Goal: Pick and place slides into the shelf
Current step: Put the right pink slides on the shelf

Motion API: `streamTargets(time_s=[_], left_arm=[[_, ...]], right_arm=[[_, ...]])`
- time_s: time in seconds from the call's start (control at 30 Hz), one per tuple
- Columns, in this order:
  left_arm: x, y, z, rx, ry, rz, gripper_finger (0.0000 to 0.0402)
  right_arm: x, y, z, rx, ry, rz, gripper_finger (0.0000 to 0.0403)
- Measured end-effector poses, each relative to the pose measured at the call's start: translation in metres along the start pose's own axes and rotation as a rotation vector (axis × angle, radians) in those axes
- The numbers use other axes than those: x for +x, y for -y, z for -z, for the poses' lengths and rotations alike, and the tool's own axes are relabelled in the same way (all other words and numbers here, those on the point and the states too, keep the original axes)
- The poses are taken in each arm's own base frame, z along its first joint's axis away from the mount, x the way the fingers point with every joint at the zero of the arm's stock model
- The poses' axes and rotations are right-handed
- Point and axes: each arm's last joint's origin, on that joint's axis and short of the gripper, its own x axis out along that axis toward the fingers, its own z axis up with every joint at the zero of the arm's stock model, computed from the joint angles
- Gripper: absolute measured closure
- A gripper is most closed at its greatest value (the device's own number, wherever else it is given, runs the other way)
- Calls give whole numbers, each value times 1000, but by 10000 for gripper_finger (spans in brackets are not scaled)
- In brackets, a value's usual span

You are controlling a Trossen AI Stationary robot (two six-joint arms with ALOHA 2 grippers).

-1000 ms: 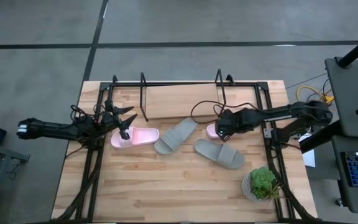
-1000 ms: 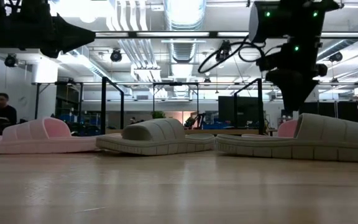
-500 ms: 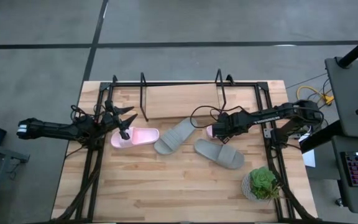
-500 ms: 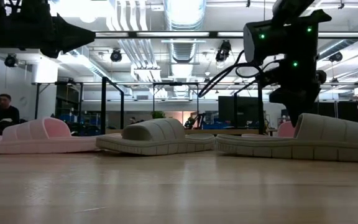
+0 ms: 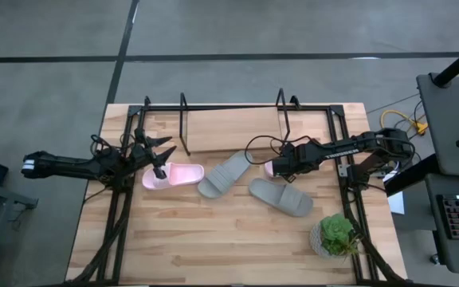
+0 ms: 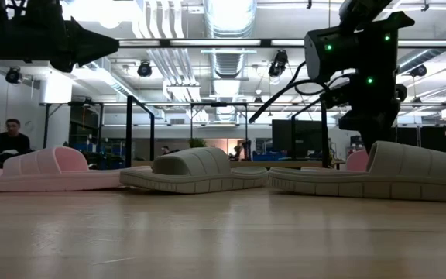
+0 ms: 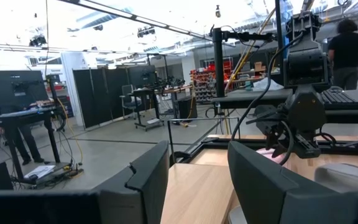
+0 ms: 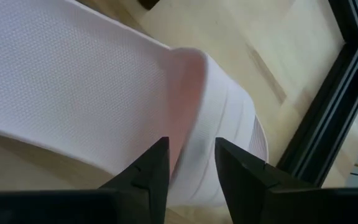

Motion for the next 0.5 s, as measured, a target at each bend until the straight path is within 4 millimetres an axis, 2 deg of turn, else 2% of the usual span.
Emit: streamTargets(time_s=[0.33, 0.5], left_arm=[[0, 0, 0, 1, -1, 0, 250], [0, 0, 0, 1, -1, 0, 250]], right_arm=[[1, 0, 1, -9, -2, 2, 332], [1, 0, 1, -13, -4, 3, 340]])
